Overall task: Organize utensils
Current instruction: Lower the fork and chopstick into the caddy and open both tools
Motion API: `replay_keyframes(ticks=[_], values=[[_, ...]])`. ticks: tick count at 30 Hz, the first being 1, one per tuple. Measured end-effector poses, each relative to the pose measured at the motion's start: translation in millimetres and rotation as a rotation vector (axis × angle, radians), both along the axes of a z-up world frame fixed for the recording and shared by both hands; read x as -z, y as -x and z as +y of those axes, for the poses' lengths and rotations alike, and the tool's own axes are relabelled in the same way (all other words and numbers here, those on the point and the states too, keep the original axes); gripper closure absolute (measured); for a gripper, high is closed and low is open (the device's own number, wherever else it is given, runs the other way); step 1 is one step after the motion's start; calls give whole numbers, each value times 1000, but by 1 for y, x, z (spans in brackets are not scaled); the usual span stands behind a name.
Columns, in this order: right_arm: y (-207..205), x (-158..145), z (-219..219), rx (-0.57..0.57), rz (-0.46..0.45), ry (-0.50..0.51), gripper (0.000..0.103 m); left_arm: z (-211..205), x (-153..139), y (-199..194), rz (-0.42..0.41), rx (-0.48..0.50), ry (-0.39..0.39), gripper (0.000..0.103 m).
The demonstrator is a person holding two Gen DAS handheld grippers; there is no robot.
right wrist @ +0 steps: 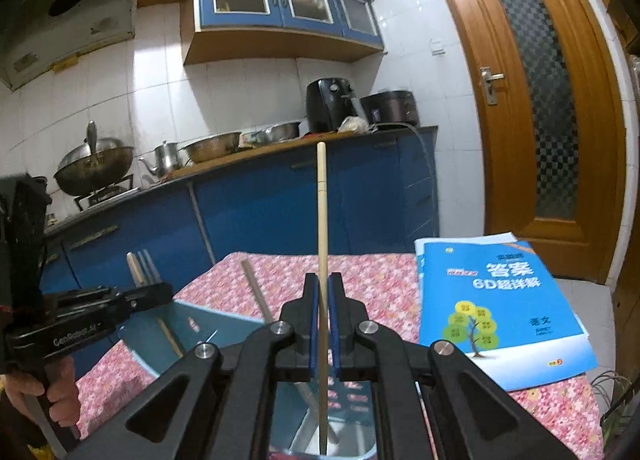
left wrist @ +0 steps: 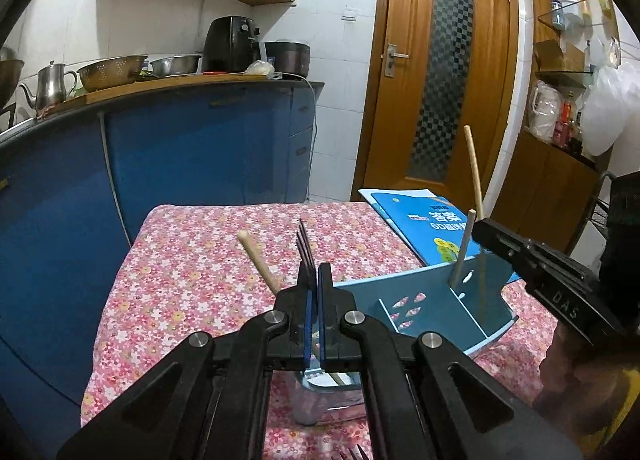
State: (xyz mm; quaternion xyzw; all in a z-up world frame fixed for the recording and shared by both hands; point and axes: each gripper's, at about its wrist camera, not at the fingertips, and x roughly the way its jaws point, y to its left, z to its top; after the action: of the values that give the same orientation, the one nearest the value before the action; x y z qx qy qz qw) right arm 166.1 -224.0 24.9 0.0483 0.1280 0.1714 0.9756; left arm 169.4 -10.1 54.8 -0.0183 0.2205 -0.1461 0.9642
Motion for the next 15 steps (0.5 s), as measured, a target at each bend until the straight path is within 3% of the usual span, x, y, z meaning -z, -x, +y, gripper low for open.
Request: replay_keyframes(ticks=[2, 3, 5, 7, 15], values=[[0, 2, 1, -15, 15, -12, 82, -1, -1, 1, 6, 1, -3, 102], [1, 2, 1, -24, 17, -21, 80, -2, -1, 1, 11, 2, -1, 101], [3, 1, 2, -30, 17, -25, 79, -1, -2, 1, 19, 5, 5, 90], [6, -2, 4, -30, 13, -21, 78, -1, -3, 2, 21, 10, 12, 85], [23, -13, 3, -24, 14, -18, 78, 1, -14, 18, 28, 22, 25, 85]])
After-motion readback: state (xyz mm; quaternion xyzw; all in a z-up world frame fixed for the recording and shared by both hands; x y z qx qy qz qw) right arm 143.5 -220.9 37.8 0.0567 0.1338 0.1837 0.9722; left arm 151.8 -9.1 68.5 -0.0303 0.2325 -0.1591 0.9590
